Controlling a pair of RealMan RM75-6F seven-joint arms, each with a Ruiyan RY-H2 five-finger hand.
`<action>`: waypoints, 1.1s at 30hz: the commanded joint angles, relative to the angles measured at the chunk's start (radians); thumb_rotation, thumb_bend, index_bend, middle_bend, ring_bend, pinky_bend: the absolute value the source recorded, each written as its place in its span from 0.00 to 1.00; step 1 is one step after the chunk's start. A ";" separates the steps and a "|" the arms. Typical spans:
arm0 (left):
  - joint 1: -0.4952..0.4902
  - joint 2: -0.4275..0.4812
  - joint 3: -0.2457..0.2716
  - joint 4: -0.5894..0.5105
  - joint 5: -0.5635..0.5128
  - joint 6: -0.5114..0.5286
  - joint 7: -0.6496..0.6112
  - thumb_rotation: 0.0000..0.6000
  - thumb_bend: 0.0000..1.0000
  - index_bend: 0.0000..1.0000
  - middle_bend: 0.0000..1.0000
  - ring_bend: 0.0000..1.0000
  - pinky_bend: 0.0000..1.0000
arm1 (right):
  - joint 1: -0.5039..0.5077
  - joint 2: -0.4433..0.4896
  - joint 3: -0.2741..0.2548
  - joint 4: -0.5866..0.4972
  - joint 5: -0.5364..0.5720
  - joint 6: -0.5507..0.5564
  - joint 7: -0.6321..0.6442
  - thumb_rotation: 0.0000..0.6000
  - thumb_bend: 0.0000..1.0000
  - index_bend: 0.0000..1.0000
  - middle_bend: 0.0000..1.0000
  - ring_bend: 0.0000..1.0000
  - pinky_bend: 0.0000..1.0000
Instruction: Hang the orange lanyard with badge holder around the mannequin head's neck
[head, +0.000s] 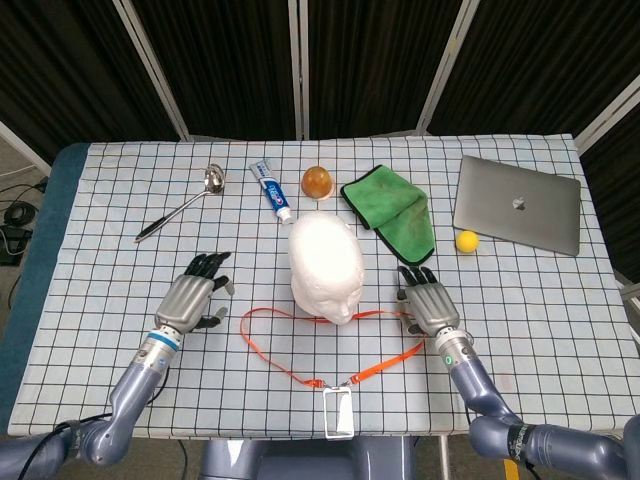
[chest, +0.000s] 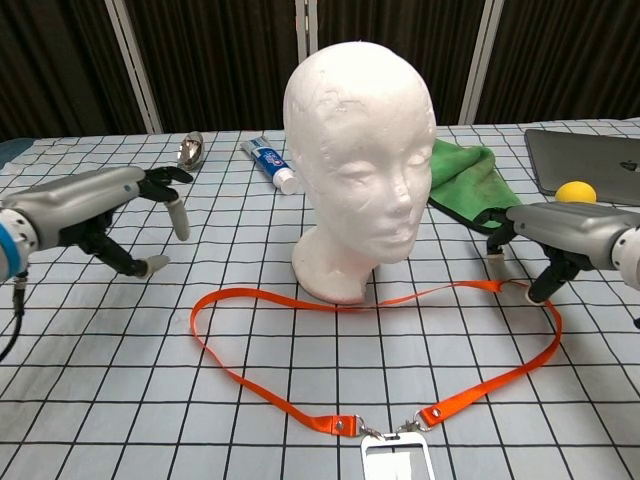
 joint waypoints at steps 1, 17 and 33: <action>-0.040 -0.062 -0.005 0.047 -0.042 -0.026 0.032 1.00 0.44 0.44 0.00 0.00 0.00 | 0.002 0.001 -0.002 0.000 -0.002 -0.003 0.001 1.00 0.41 0.65 0.05 0.00 0.00; -0.114 -0.202 0.002 0.162 -0.203 -0.036 0.152 1.00 0.44 0.45 0.00 0.00 0.00 | 0.008 0.014 -0.008 0.005 -0.021 -0.020 0.033 1.00 0.41 0.66 0.05 0.00 0.00; -0.126 -0.238 0.024 0.195 -0.215 -0.021 0.145 1.00 0.49 0.55 0.00 0.00 0.00 | 0.006 0.024 -0.013 0.005 -0.041 -0.023 0.061 1.00 0.41 0.66 0.06 0.00 0.00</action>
